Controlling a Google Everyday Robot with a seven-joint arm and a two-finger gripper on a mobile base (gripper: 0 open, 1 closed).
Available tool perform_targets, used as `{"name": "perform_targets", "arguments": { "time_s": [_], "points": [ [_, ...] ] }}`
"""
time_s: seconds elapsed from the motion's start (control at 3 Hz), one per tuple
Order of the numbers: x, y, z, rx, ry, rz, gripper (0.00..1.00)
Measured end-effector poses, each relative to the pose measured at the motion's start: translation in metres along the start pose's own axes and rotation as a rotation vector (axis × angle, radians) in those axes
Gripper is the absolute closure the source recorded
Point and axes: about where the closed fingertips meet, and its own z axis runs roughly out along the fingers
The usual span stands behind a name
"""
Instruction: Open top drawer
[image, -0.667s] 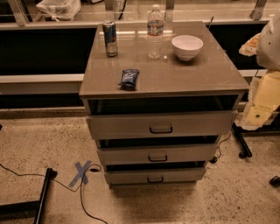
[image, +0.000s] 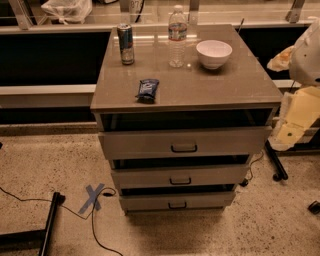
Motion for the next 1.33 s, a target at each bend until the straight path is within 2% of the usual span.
{"name": "perform_targets", "arguments": {
  "time_s": [0.33,0.67,1.0,1.33],
  "points": [
    [-0.003,0.018,0.048,-0.078,-0.156,-0.039,0.0],
    [0.011,0.044,0.108,-0.102,-0.358,-0.019,0.0],
    [0.022,0.036,0.099,-0.001,-0.444,0.01,0.0],
    [0.022,0.036,0.099,-0.001,-0.444,0.009,0.0]
  ]
}}
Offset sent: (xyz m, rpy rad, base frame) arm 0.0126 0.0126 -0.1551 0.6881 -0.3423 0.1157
